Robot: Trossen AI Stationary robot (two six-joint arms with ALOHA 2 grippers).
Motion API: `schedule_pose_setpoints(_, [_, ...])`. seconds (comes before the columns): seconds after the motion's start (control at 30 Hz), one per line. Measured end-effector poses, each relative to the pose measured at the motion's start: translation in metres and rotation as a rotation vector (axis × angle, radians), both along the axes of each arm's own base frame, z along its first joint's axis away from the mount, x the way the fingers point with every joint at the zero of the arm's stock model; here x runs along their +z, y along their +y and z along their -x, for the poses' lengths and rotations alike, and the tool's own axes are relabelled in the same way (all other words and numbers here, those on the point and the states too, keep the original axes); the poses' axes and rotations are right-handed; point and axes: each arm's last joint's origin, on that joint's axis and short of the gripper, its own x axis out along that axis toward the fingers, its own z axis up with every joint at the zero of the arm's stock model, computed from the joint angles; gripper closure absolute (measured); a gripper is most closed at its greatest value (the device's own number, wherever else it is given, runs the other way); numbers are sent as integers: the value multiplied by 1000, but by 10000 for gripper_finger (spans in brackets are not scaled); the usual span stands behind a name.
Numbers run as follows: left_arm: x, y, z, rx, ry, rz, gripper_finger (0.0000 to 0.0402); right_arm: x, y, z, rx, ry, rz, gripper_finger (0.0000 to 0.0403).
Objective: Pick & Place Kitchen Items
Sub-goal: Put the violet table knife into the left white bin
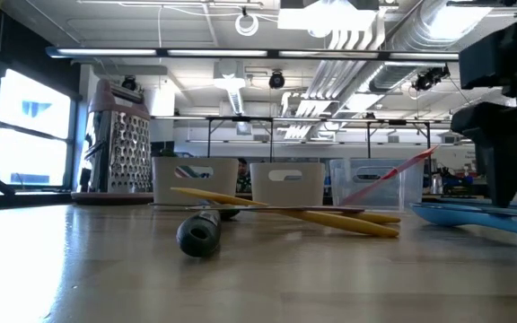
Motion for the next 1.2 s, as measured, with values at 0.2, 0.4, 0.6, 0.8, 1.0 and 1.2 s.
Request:
schedule_pose_setpoints(0.2, [0, 0, 0, 0, 0, 0, 371, -15, 4, -5, 8, 42, -10, 31])
schedule_pose_setpoints(0.4, [0, 0, 0, 1, 1, 1, 371, -22, 7, -7, 8, 62, -16, 31])
schedule_pose_setpoints(0.6, [-9, -1, -3, 6, 30, -9, 371, -22, 7, -8, -10, 62, -17, 35])
schedule_pose_setpoints(0.8, [-33, -5, -8, -13, 116, -10, 371, -23, 5, -9, -29, 62, -24, 69])
schedule_pose_setpoints(1.0, [-47, -7, -12, -21, 146, -4, 371, -23, 5, -9, -32, 60, -23, 118])
schedule_pose_setpoints(1.2, [-47, -8, -13, -28, 145, 10, 371, -23, 2, -11, -41, 63, -22, 164])
